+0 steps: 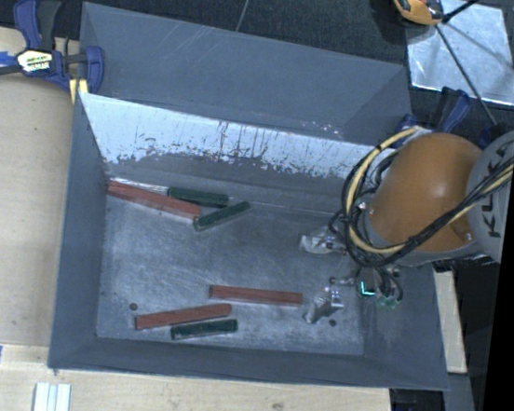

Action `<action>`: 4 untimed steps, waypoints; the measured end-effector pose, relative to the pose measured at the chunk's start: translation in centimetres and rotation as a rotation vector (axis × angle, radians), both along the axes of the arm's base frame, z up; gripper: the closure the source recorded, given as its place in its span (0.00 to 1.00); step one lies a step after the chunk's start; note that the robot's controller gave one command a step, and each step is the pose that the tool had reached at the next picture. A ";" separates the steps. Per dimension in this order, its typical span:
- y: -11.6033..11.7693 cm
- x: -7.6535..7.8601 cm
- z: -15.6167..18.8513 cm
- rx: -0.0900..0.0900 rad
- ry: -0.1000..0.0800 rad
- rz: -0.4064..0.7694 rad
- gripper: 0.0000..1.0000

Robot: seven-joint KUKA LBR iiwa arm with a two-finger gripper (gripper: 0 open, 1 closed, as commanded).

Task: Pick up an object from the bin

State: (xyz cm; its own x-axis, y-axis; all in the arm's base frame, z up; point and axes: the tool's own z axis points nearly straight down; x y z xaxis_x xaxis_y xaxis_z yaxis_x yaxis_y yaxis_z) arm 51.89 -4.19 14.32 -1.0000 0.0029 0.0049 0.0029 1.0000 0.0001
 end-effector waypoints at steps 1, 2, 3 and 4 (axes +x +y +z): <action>0.0 0.2 0.4 -0.001 -0.008 0.001 0.00; 1.4 -0.8 -6.6 -0.001 -0.034 -0.072 1.00; 1.4 -0.8 -6.6 -0.001 -0.034 -0.072 1.00; 1.3 -0.6 9.8 -0.001 -0.013 -0.043 1.00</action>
Offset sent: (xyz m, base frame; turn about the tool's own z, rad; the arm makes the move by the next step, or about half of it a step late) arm -0.0164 0.0151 -0.0732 0.0718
